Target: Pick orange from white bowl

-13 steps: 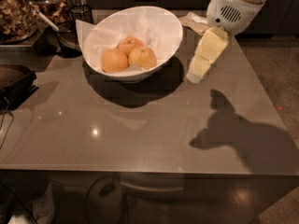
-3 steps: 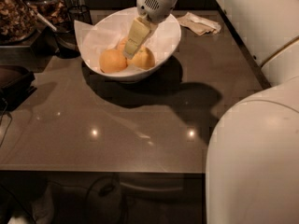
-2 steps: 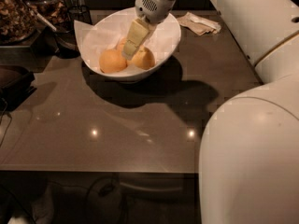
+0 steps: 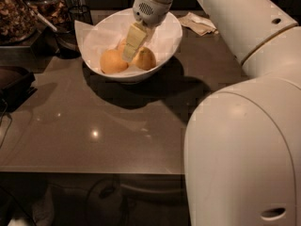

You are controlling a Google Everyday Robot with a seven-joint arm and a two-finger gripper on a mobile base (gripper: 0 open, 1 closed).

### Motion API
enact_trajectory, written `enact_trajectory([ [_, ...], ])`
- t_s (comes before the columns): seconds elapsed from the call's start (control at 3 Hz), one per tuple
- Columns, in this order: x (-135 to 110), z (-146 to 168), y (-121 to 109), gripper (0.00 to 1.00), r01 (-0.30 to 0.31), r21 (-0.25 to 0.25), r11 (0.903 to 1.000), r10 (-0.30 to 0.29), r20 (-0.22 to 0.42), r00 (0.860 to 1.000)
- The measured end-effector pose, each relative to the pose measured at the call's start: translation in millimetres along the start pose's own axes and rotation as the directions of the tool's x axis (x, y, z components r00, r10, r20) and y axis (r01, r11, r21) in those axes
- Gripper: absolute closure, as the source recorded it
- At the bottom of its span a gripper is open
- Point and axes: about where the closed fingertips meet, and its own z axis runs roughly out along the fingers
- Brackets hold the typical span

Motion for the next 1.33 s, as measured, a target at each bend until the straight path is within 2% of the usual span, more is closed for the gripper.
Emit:
enact_trajectory([
  [0.33,3,8,-3,0.24,-0.004,0.002,1.0,0.004,-0.021,1.0],
  [1.0,23,15,-5,0.19,-0.024,0.005,0.9997,0.024,-0.048,0.999],
  [1.33,23,15,-5,0.2,-0.024,0.004,0.9997,0.024,-0.049,0.999],
])
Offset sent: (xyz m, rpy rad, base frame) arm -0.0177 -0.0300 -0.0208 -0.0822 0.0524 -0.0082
